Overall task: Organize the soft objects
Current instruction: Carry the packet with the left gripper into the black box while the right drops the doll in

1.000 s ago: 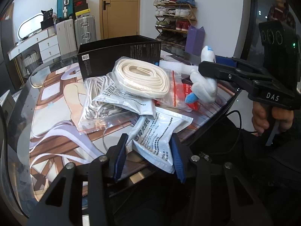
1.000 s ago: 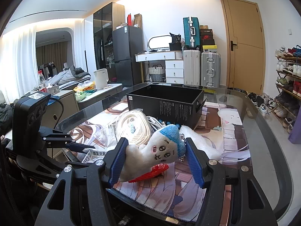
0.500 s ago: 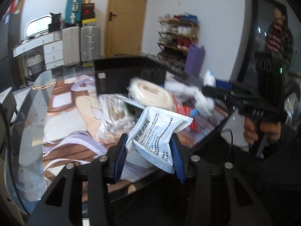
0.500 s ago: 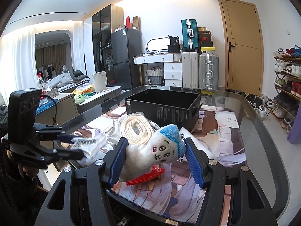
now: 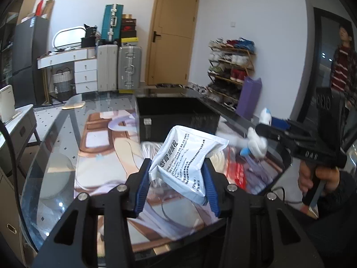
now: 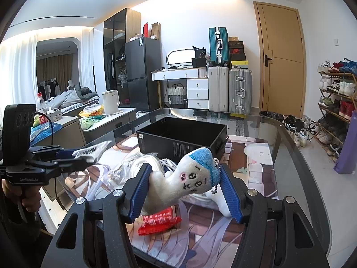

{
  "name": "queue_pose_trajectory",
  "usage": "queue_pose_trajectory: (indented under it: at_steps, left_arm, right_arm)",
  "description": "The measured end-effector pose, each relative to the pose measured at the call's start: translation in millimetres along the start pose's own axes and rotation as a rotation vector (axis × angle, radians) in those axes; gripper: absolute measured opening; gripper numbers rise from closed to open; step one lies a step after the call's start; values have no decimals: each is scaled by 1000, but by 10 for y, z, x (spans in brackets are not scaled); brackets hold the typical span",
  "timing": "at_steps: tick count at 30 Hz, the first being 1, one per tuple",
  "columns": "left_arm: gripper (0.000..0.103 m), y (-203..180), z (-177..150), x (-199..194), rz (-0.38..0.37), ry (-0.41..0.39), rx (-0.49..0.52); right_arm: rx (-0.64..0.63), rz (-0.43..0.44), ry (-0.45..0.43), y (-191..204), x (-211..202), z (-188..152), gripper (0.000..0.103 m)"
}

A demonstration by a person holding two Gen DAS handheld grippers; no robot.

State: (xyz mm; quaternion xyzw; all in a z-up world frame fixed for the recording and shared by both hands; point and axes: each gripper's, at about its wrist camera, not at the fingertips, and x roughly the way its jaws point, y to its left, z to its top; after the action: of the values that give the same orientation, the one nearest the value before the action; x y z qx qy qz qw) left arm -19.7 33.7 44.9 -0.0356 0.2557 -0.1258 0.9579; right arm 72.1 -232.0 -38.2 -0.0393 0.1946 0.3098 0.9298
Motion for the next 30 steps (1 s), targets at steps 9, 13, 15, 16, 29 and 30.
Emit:
queue_pose_trajectory:
  at_steps: [9,13,15,16,29,30]
  left_arm:
    - [44,-20,279,95,65,-52,-18]
    - [44,57,412,169,82,-67,-35]
    - [44,100,472,213,99,-74,-40]
    - [44,119,496,241,104,-74,-43]
    - [44,219,777,706,135,-69,-20]
    - [44,224,804,760,130,-63,-15]
  right_arm:
    - [-7,-12,12,-27,110,212,62]
    - [-9,-13,14,-60,174,332,62]
    - [-8,-15,14,-81,208,375,62]
    - [-4,-13,15,-95,224,396,62]
    - [5,-42,15,-289,530,701,62]
    - [13,-46,16,-320,567,724,62]
